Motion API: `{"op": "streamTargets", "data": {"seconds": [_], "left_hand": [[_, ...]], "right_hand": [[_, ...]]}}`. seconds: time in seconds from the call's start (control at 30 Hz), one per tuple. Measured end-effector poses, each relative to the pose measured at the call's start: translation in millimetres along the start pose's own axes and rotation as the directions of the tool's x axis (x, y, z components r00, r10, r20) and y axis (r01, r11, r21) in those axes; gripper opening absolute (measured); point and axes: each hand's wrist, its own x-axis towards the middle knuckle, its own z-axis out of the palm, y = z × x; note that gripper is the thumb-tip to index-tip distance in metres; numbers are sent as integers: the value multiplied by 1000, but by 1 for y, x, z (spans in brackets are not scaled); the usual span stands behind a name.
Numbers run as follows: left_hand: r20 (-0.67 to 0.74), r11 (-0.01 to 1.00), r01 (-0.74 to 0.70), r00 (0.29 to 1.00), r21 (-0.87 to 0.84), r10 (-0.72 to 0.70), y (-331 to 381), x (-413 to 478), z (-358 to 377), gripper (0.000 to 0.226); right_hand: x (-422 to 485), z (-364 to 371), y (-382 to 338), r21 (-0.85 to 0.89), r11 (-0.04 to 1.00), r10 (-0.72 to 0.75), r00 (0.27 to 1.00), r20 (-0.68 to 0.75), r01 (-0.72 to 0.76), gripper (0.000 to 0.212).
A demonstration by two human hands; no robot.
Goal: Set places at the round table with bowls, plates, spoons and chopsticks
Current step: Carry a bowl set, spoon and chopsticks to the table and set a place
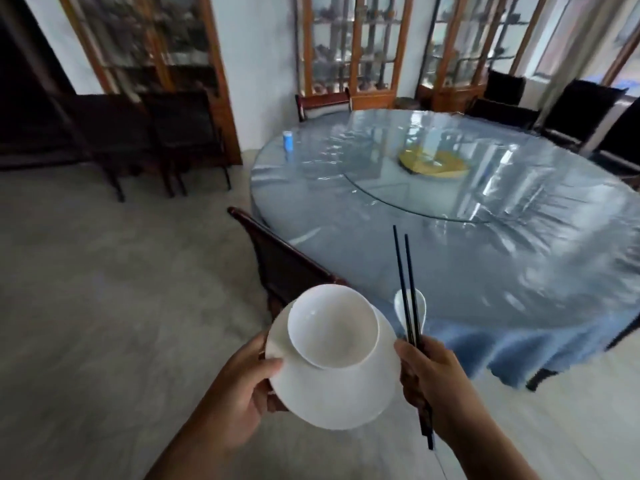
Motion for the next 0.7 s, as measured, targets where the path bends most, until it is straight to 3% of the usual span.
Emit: {"op": "streamTargets", "data": {"seconds": [0.2, 0.43, 0.57, 0.7], "left_hand": [[-103, 997, -49, 994, -62, 42, 35, 31, -62, 58], [-150, 997, -58, 988, -54, 50, 79, 134, -107, 61], [-169, 998, -23, 986, -60, 12, 106, 201, -124, 59], [-127, 1000, 26, 992, -8, -27, 135, 268, -132, 59]], "right_hand": [[79, 71, -13, -67, 996, 57, 992, 109, -50, 24], [193, 114, -37, -64, 997, 53, 988, 145, -44, 23], [255, 126, -50, -46, 998, 39, 992, 119, -34, 29], [307, 127, -60, -144, 989, -17, 999, 48, 24, 20]]}}
